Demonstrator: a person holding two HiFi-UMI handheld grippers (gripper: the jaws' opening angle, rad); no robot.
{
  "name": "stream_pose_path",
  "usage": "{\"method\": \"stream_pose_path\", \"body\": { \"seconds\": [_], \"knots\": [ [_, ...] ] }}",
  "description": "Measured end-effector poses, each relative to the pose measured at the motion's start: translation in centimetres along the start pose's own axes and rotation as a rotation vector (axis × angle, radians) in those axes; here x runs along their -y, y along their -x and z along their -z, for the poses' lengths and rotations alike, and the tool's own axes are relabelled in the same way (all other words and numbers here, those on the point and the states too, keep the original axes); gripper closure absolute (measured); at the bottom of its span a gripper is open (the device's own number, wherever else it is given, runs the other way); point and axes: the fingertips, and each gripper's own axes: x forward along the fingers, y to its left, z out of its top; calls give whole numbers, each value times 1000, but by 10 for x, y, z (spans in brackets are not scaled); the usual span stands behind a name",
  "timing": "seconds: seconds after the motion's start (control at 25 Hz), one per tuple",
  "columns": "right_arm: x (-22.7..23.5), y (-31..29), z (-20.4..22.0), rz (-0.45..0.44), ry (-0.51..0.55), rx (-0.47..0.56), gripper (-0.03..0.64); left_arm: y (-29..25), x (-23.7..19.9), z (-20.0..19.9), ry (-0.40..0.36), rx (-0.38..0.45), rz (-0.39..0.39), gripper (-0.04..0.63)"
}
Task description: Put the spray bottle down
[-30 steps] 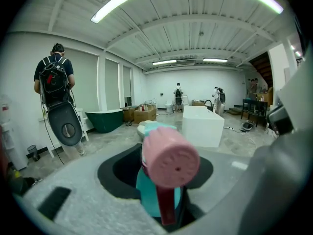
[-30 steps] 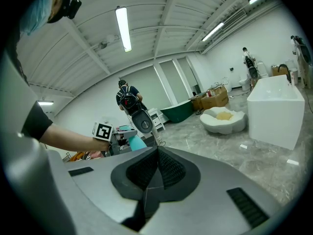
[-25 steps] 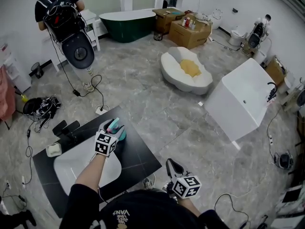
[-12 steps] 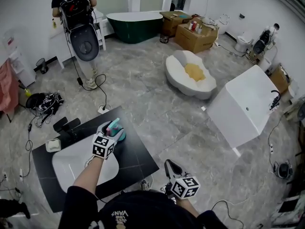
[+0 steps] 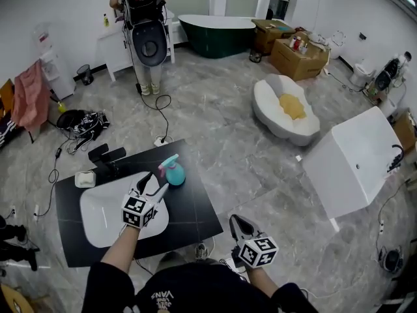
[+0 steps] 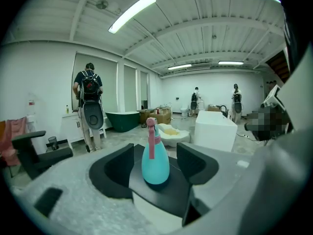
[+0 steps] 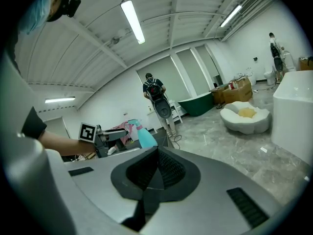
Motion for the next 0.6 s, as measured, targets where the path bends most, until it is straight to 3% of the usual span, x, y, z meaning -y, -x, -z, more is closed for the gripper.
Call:
{"method": "stream_pose_path", "body": {
  "seconds": [0.2, 0.32, 0.44, 0.6],
  "knots": [
    [-18, -2, 4, -38, 9, -4, 612, 46, 4, 8, 24, 5, -55, 344],
    [-36, 2, 12, -56, 17, -10, 613, 80, 10, 9, 40, 38, -79, 501],
    [-56, 6, 19, -66, 23, -12, 612, 118, 15, 10, 71, 69, -103, 555],
    [-83, 16, 29, -76, 38, -2, 613, 171, 26, 26, 123, 93, -111, 571]
  ]
}}
